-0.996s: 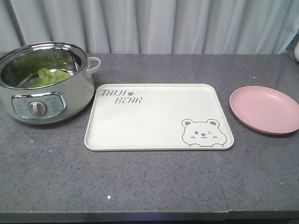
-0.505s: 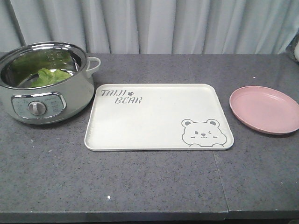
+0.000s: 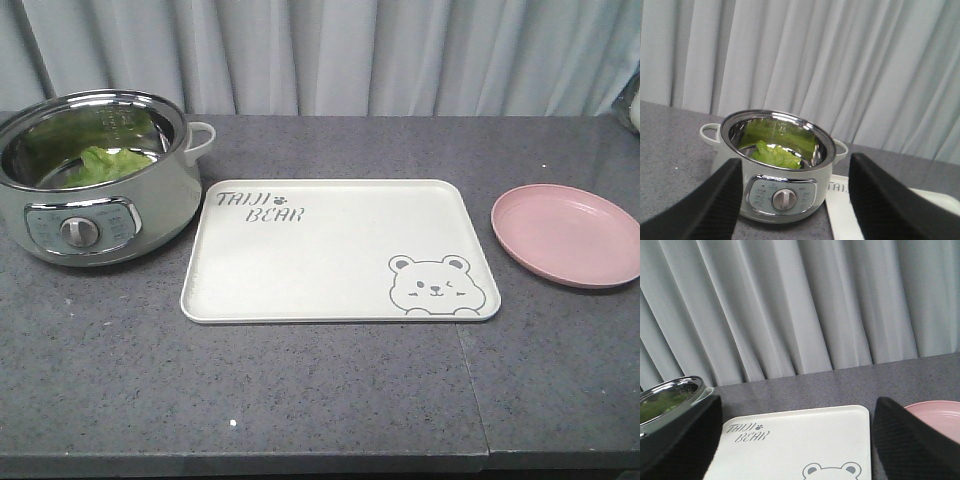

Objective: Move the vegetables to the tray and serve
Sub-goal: 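Reach the left gripper into the pot and grasp a lettuce leaf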

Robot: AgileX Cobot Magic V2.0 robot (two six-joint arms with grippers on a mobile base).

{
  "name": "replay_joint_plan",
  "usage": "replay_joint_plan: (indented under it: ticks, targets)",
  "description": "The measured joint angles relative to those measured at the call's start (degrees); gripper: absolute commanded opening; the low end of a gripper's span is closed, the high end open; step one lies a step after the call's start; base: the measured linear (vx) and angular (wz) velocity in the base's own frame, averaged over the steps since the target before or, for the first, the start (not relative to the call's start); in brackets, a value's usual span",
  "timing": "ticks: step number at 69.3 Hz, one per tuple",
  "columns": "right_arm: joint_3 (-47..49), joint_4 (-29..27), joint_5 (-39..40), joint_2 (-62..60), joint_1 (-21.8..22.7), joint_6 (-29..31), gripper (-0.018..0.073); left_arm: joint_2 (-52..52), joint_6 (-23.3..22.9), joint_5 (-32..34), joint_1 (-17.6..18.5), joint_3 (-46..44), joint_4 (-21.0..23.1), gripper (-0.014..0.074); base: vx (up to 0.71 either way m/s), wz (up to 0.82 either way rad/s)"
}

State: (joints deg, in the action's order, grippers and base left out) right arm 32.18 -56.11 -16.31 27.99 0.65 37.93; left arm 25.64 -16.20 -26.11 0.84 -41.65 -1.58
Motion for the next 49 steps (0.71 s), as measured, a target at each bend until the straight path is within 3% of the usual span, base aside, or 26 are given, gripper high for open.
replay_joint_plan:
  ticks: [25,38,49]
  targets:
    - [1.5,0.7,-6.4,4.4,0.0,5.0,0.0539,39.4,9.9,-14.9,0.0,-33.4,0.0,0.0451,0.00,0.00]
    - [9.3,1.3,-8.3,12.7,0.0,10.2,0.0539,55.1,12.1,-22.1,0.0,-47.9,0.0,0.0451,0.00,0.00]
    - [16.3,2.7,-9.4,20.8,0.0,10.7,0.0539,64.3,12.4,-24.7,0.0,-54.7,0.0,0.0451,0.00,0.00]
